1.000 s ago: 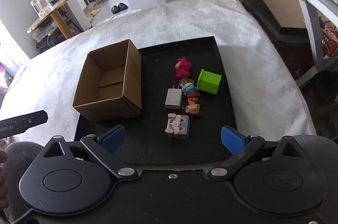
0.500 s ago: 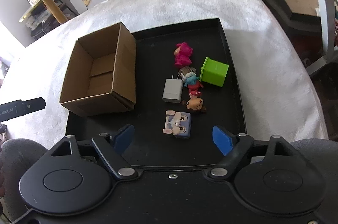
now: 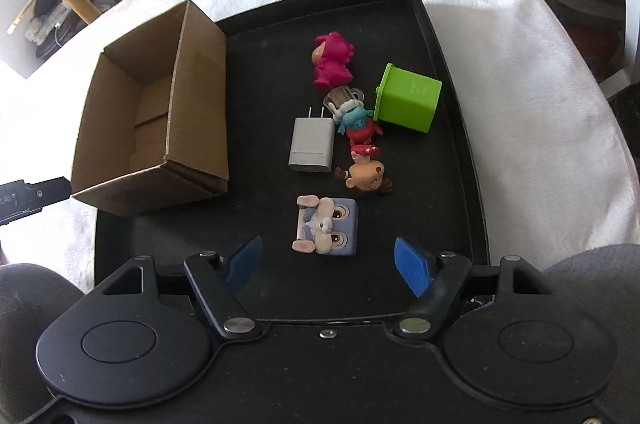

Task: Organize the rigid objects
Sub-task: 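Move the right gripper down onto the blue bunny block and close it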

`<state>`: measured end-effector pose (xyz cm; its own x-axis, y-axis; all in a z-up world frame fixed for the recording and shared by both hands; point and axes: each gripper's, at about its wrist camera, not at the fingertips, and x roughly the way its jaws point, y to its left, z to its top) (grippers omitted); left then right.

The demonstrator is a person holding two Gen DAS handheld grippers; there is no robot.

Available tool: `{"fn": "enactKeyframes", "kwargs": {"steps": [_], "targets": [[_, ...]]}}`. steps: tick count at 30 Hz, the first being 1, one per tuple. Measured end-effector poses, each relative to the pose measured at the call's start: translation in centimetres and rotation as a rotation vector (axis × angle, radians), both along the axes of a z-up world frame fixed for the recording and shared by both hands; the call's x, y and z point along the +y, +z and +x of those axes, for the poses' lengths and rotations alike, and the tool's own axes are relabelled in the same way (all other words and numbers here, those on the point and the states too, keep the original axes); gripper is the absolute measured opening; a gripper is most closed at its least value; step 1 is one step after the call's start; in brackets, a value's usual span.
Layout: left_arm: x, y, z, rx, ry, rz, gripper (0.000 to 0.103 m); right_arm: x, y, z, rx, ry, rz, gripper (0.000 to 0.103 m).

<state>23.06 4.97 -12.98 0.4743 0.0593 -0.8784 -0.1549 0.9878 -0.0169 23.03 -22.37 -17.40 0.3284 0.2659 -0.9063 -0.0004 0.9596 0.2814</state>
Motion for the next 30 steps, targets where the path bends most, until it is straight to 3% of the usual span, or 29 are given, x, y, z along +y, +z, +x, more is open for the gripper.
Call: {"fn": "enactKeyframes", "kwargs": {"steps": [17,21,30], "targets": [[1.1,-2.6,2.6,0.047,0.051,0.017,0.036,1.7,-4.6,2.2,0.060,0.013,-0.019,0.066],[1.7,-3.1,3.1,0.080,0.079,0.063,0.024,2.1,-5.8,2.3,0.085,0.014,-0.028,0.063],[3.1,-3.6,3.0,0.114,0.111,0.052,0.006,2.4,-6.9,2.5,0.092,0.003,-0.053,0.060]]}}
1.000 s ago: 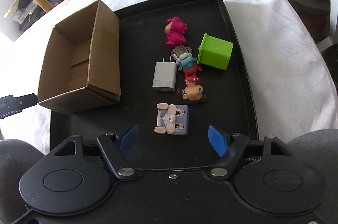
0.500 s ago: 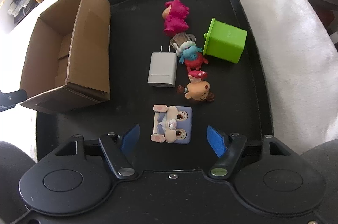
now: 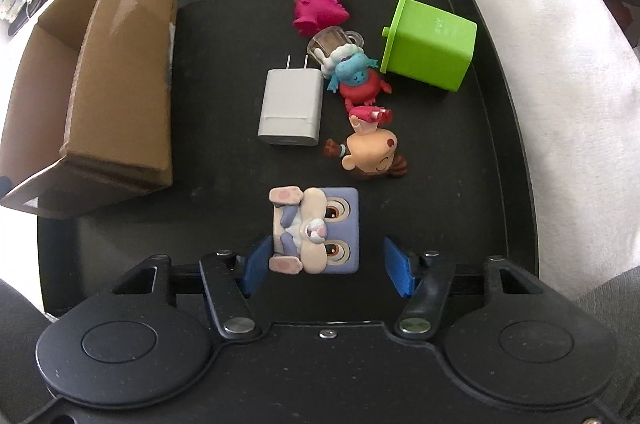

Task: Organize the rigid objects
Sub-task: 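Move the right gripper down onto the blue bunny block and close it, then lift the bunny block with the right gripper and carry it over the box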

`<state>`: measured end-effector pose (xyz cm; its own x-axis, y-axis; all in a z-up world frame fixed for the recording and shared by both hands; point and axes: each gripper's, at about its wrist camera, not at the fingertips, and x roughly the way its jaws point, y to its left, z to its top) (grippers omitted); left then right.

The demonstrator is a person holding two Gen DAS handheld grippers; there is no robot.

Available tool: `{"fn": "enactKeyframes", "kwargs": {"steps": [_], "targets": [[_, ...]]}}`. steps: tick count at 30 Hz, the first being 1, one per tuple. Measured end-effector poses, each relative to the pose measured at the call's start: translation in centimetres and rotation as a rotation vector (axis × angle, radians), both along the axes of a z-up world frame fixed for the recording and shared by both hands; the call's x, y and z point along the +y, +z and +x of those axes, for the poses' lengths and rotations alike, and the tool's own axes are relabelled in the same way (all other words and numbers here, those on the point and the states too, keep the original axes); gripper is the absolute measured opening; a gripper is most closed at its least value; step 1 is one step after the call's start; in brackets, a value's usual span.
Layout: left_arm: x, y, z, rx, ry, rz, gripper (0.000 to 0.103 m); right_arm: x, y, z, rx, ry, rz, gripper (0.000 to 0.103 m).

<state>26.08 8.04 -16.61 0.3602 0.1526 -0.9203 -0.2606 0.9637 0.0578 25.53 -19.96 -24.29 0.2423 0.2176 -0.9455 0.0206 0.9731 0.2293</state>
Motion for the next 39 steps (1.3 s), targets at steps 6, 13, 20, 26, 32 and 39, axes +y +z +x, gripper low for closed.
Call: {"fn": "enactKeyframes", "kwargs": {"steps": [6,13,20,26,32,39], "targets": [[0.5,-0.4,0.0,0.016,-0.042,0.012,0.006,0.5,0.0,-0.3,-0.023,0.012,-0.006,0.046],[-0.3,-1.3,0.4,0.056,-0.084,0.028,0.007,0.5,0.9,-0.6,-0.049,0.012,-0.020,0.045],[-0.9,-0.8,-0.6,0.028,-0.136,0.030,0.006,0.0,3.0,-1.2,-0.096,-0.007,-0.010,0.045],[-1.3,-0.4,-1.3,0.002,-0.169,0.036,0.006,0.6,5.0,-1.4,-0.140,0.004,-0.016,0.045],[-1.2,-0.2,-1.6,0.004,-0.171,0.044,0.006,1.2,6.6,-1.5,-0.163,0.009,-0.029,0.045],[-0.8,-0.2,-1.5,-0.008,-0.160,0.019,0.006,3.0,8.8,-0.5,-0.215,0.035,-0.046,0.045]]}}
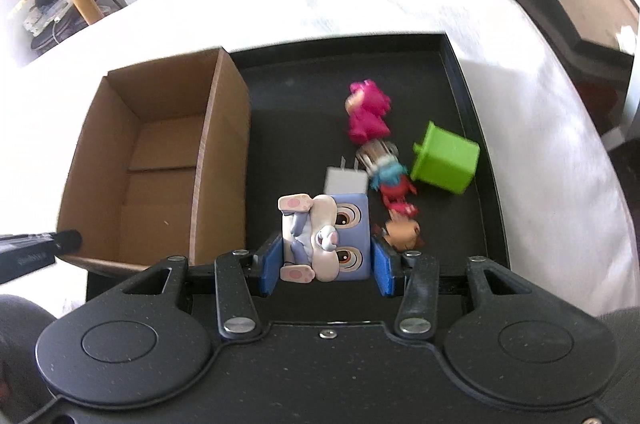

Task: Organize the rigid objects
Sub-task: 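Lift the bunny block with the right gripper and carry it over the box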

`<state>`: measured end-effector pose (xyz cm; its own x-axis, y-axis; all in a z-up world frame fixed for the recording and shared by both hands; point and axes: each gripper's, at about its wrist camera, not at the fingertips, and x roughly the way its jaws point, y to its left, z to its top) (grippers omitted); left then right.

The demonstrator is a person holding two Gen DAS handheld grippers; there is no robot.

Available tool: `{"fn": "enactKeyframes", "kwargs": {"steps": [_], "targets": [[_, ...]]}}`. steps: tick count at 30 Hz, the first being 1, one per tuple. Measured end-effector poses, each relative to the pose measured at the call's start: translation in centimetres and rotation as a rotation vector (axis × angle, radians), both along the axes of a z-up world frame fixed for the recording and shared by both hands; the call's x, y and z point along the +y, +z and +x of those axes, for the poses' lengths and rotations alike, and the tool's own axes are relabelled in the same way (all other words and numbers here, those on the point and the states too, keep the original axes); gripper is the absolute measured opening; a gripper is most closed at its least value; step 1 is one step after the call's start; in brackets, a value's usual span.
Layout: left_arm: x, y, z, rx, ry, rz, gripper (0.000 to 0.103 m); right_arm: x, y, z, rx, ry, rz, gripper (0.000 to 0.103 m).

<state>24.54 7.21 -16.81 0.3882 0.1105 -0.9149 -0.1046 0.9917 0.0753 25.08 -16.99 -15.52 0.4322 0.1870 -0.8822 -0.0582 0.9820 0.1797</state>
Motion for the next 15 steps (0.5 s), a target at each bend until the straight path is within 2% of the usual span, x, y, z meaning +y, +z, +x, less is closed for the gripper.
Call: {"fn": "enactKeyframes", "kwargs": {"steps": [15], "targets": [[0.4,0.3,-0.3,-0.049,0.029,0.012,0.007,5.0,3.5,1.8,-0.087,0.120,-0.052,0.045]]}}
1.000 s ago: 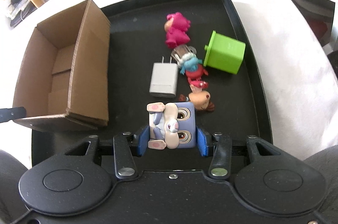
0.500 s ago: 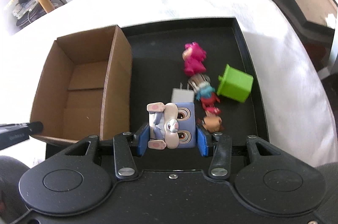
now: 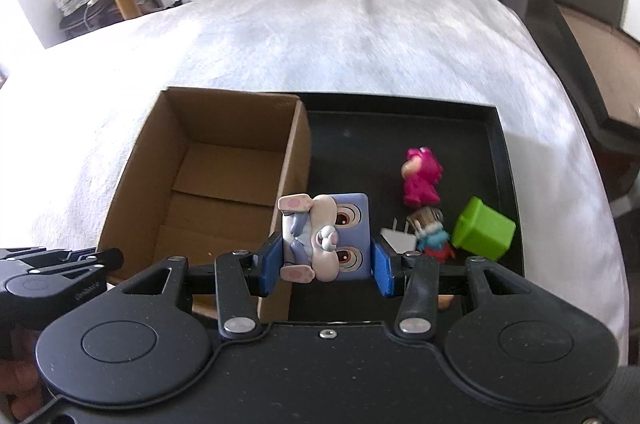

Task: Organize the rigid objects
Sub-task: 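Lift the bunny block with the right gripper and carry it over the box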

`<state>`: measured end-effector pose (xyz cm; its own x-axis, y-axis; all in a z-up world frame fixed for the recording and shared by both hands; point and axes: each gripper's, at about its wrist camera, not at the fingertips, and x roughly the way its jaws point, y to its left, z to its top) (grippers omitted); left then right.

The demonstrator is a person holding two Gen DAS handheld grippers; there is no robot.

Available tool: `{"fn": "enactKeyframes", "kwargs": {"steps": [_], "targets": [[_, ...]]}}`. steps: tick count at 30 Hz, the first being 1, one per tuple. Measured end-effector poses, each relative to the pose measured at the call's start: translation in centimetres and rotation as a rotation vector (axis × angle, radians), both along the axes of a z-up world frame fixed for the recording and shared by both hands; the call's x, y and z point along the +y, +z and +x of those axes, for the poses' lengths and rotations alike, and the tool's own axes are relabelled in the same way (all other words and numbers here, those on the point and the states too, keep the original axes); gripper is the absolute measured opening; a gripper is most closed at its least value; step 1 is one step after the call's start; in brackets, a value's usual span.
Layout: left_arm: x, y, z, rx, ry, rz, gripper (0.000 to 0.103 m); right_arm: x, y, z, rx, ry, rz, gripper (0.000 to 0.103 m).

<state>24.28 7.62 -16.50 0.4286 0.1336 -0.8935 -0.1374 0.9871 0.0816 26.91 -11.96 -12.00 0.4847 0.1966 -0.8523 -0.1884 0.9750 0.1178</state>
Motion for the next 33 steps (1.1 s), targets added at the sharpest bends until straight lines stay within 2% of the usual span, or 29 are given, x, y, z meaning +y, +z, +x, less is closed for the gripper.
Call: {"fn": "enactKeyframes", "kwargs": {"steps": [17,33], "targets": [[-0.1,-0.8,0.7,0.032,0.024,0.038,0.007,6.1,0.3,1.4,-0.030,0.173,-0.092,0.045],[1.3,-0.8,0.8,0.024,0.084,-0.019,0.008,10.5,1.0,2.9,-0.102,0.364,-0.112,0.045]]}}
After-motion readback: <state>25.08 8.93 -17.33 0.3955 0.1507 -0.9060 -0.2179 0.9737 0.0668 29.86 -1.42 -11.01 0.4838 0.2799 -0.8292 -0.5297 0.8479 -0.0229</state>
